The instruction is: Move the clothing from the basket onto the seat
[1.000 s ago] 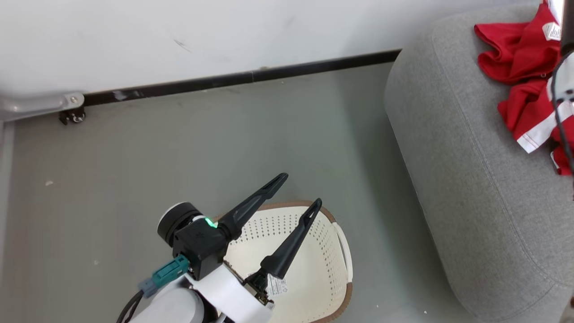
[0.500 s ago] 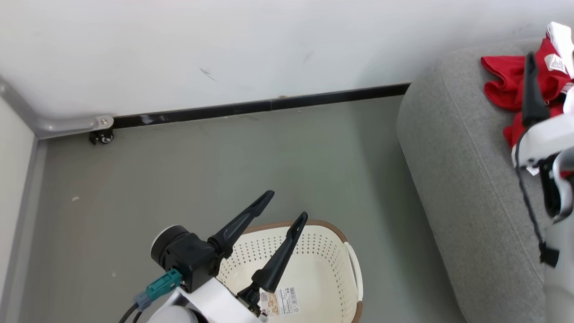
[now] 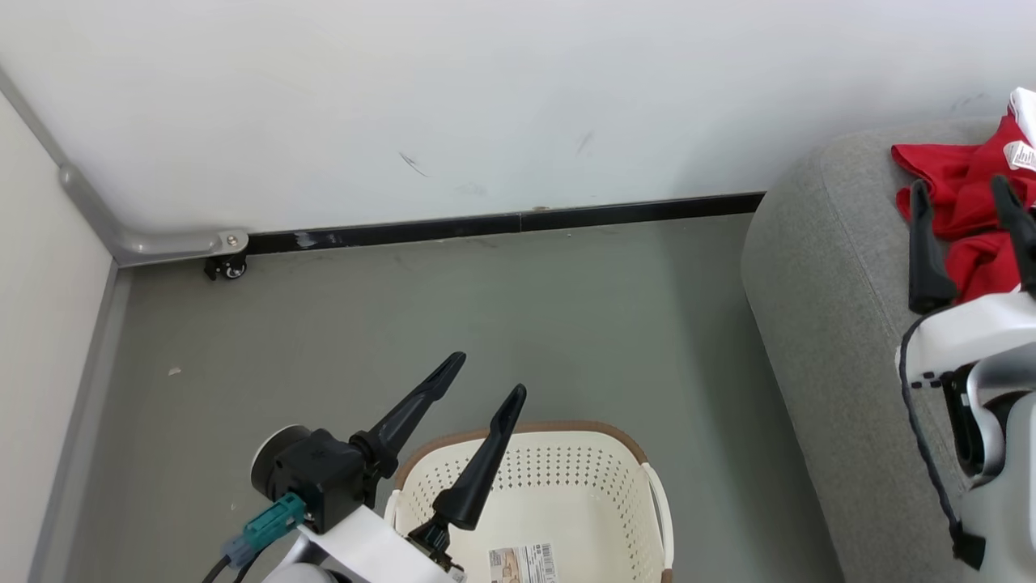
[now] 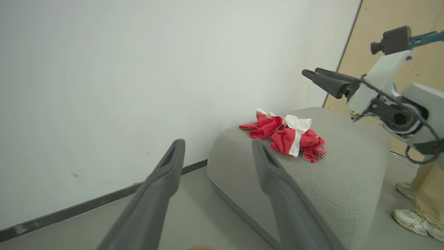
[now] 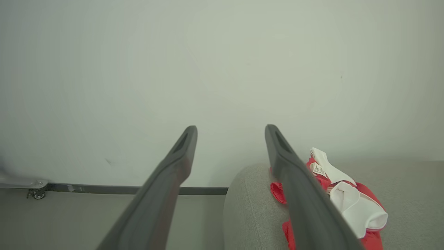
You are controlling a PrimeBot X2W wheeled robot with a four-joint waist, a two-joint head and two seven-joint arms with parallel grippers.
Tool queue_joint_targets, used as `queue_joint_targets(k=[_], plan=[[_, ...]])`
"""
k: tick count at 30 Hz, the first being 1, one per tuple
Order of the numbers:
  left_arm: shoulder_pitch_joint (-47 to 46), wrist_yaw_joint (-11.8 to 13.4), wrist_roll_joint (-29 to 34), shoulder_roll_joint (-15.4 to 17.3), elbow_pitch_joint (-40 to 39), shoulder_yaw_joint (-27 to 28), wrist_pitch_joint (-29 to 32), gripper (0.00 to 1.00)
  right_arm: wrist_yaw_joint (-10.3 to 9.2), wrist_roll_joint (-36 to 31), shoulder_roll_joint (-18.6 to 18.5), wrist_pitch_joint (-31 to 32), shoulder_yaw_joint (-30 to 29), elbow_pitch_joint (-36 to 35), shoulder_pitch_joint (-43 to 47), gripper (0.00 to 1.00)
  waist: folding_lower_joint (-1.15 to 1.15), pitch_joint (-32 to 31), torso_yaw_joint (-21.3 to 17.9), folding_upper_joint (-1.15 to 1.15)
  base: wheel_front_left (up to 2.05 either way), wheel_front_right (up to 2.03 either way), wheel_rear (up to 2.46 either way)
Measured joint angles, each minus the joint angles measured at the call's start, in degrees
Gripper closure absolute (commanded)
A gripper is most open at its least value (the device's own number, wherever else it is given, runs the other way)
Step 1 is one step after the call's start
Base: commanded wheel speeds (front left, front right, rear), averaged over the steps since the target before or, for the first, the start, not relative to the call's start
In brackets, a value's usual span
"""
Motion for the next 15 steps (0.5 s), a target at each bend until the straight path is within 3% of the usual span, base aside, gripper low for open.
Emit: queue_joint_targets(k=[15], plan=[[4.04,3.05,-0.88,-0.14,1.07,3.97,-0.01,0.0,0.0,2.47,0.89,-0.51,1.67,-5.5,9.6,0.0,0.0,-2.6,1.64,0.0,0.0,0.0,0.0]])
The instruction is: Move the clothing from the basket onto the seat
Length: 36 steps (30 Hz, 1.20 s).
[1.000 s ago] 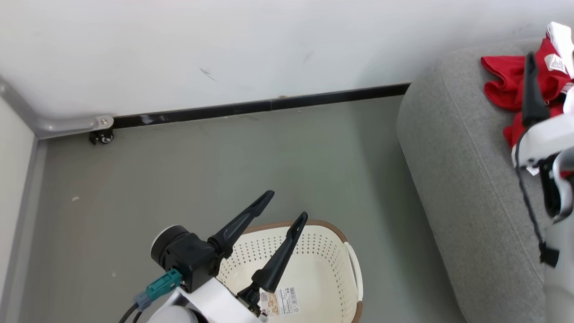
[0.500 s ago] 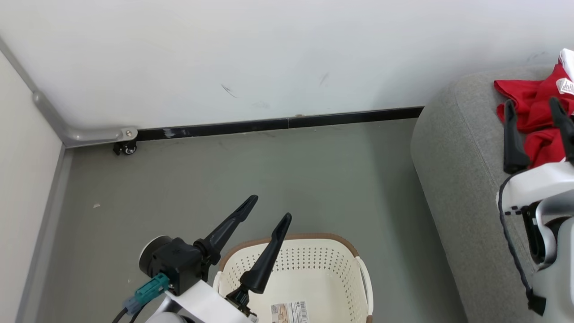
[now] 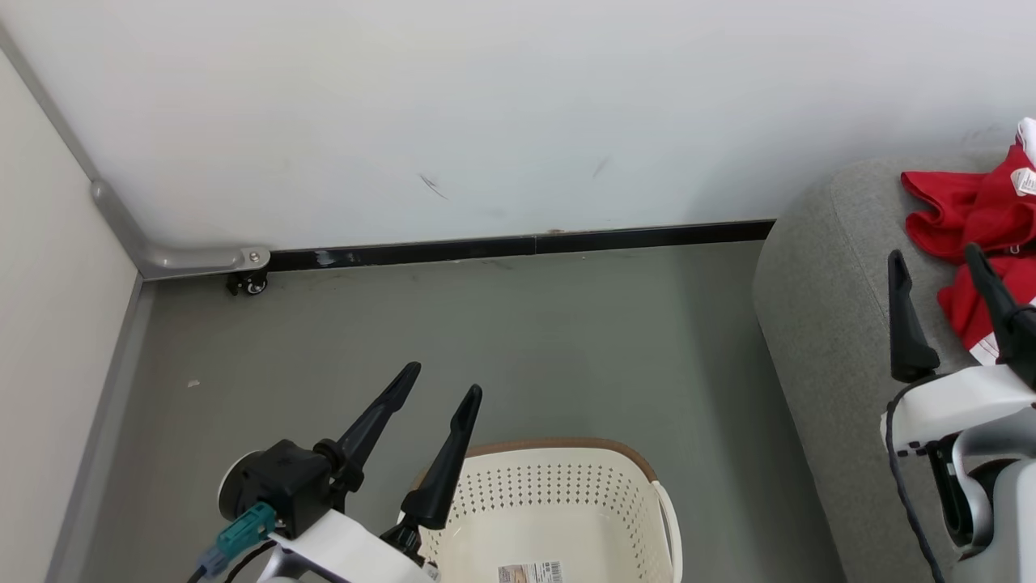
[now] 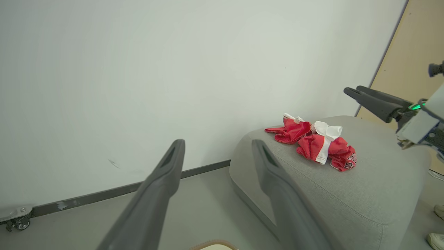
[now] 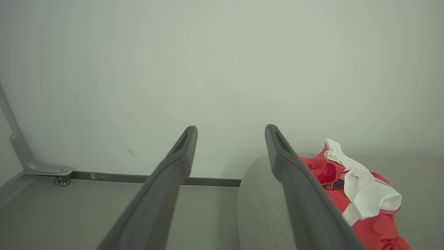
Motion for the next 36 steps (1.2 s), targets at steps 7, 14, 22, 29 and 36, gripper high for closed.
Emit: queue_joint_targets(k=[7,14,22,29,36], plan=[[1.0,0.81,0.01,0.02,0.29,1.51,-0.18,0.0,0.0,1.59,0.11,0.0,1.93,-2.07,2.63,0.0,0.0,-0.73,0.38,0.0,0.0,0.0,0.0],[1.99,1.65,0.12,0.29,0.62,3.45,-0.18,0.0,0.0,3.99,0.12,0.04,3.24,-3.8,4.59,0.0,0.0,-0.86,0.42,0.0,0.0,0.0,0.0],[2.31,2.05,0.4,0.53,0.9,5.37,-0.19,0.0,0.0,4.5,0.13,0.12,2.35,-6.02,6.67,0.0,0.0,-0.71,0.53,0.0,0.0,0.0,0.0],[3.27,2.48,0.63,0.96,2.02,6.5,-0.2,0.0,0.0,5.58,0.19,0.22,2.08,-7.23,8.42,0.0,0.0,-0.74,0.51,0.0,0.0,0.0,0.0],[4.11,2.54,0.66,0.93,2.99,7.86,-0.23,0.0,0.0,6.43,0.21,0.3,1.87,-7.65,10.14,0.0,0.0,-1.12,0.38,0.0,0.0,0.0,0.0]])
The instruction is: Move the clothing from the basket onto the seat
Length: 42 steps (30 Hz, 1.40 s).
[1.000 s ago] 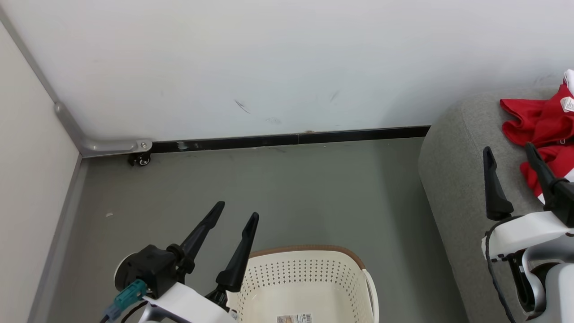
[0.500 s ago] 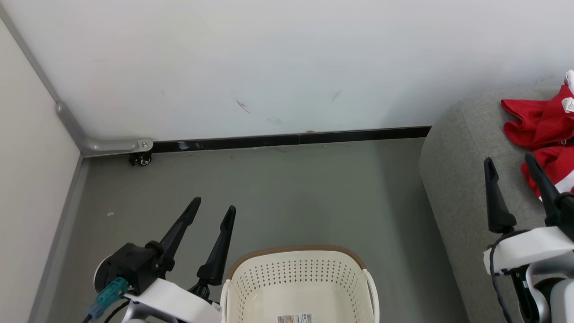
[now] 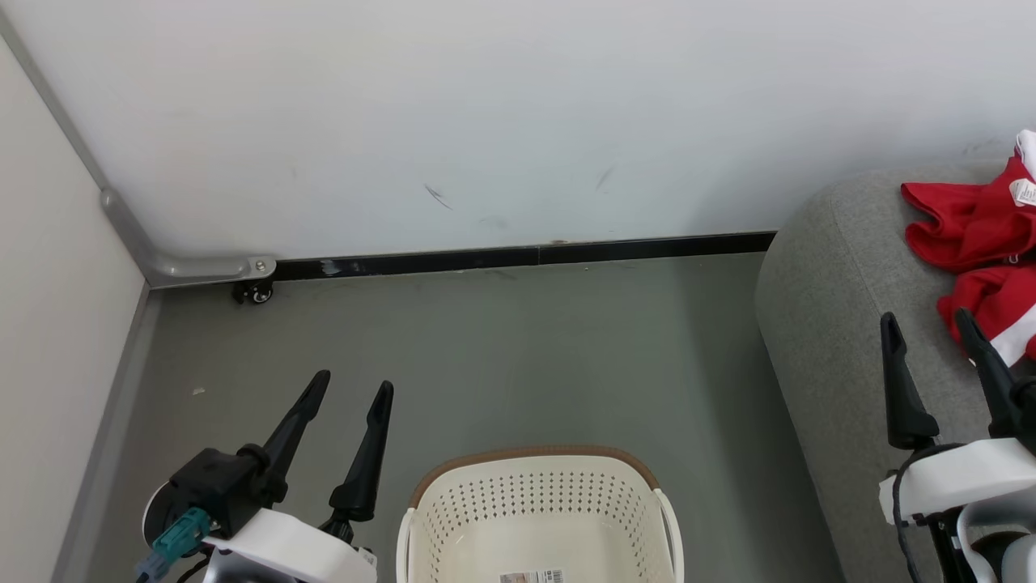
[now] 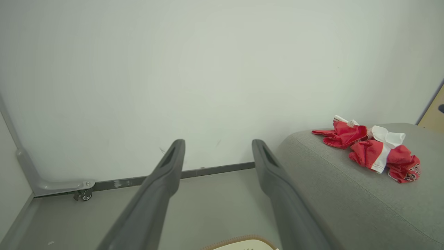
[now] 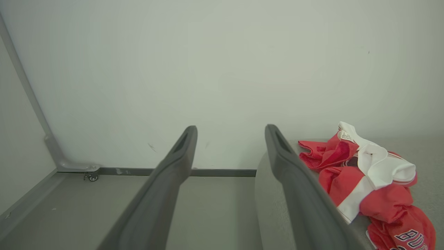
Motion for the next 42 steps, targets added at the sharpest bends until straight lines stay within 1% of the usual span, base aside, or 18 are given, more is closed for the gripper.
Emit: queue_joint_targets(k=[4,17,37,39,42], plan=[[0.18,0.03,0.3,-0.16,0.32,0.63,0.0,0.0,0.0,0.0,0.04,0.01,-0.01,-0.37,0.57,0.0,0.0,-0.33,-0.16,0.0,0.0,0.0,0.0],[1.43,1.92,0.57,-1.65,1.96,3.18,0.0,0.0,0.0,0.01,0.13,-0.2,0.25,-2.04,2.07,0.0,0.0,-1.09,-0.36,0.0,0.0,0.0,0.0],[2.47,2.03,2.08,-2.45,4.52,5.59,0.0,0.0,0.0,0.63,0.16,-0.27,1.58,-3.05,3.28,0.0,0.0,-1.13,0.76,0.0,0.0,0.0,0.0],[2.54,2.48,2.61,-2.59,4.69,5.69,0.0,0.0,0.0,0.85,0.16,-0.27,1.67,-3.11,3.3,0.0,0.0,-1.18,0.86,0.0,0.0,0.0,0.0],[2.54,2.47,2.93,-2.71,4.81,5.91,0.0,0.0,0.0,1.03,0.16,-0.33,1.7,-3.12,3.3,0.0,0.0,-1.24,1.0,0.0,0.0,0.0,0.0]])
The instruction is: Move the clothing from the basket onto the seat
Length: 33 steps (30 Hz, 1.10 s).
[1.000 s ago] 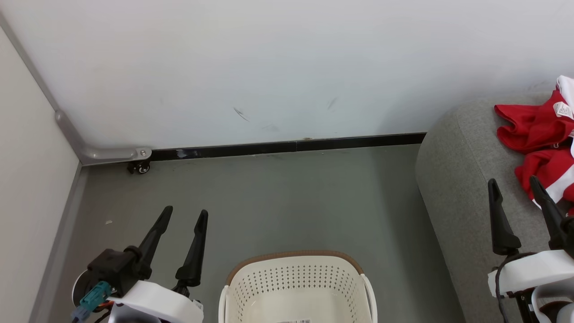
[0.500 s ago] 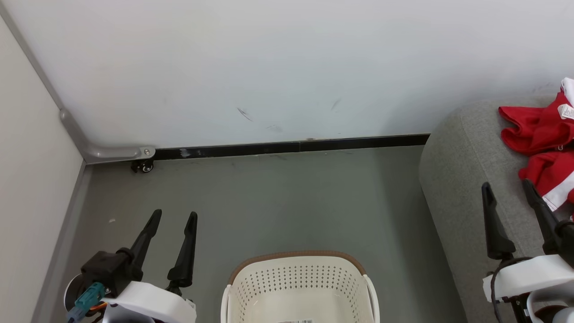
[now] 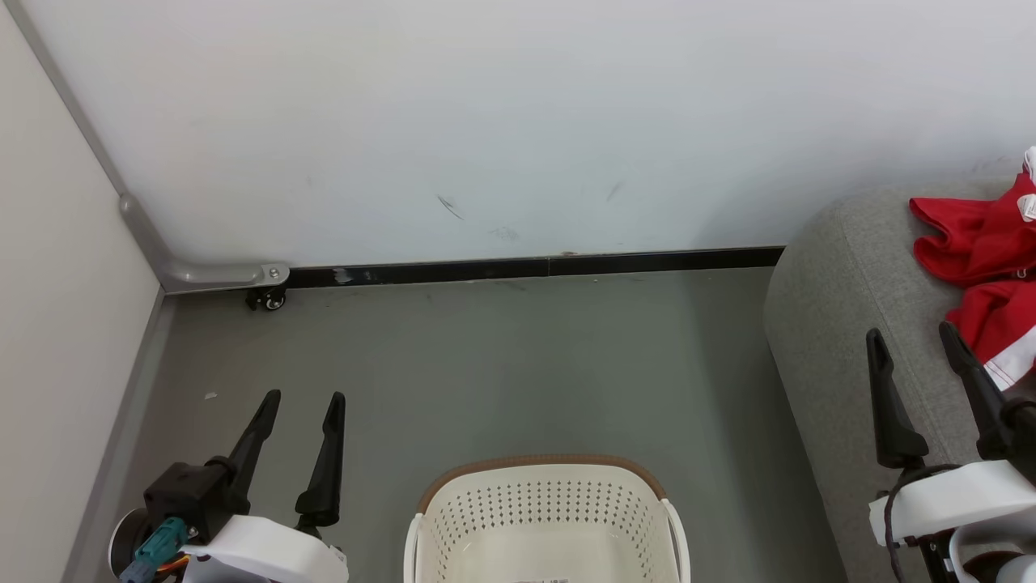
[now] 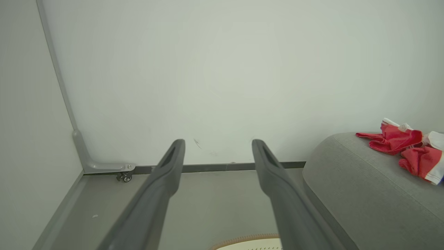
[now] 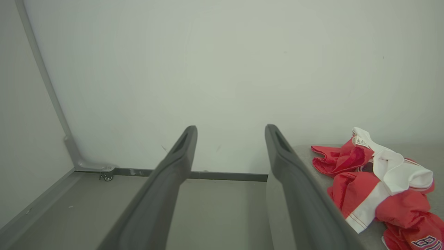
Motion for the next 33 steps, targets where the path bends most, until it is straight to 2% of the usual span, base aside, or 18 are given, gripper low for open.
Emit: queue_joint_targets(k=[33], plan=[[-1.42,-0.74,2.04,-0.38,3.59,2.16,0.0,0.0,0.0,0.75,0.0,-1.02,1.24,1.04,0.82,0.0,0.0,-0.07,-0.02,0.0,0.0,0.0,0.0]])
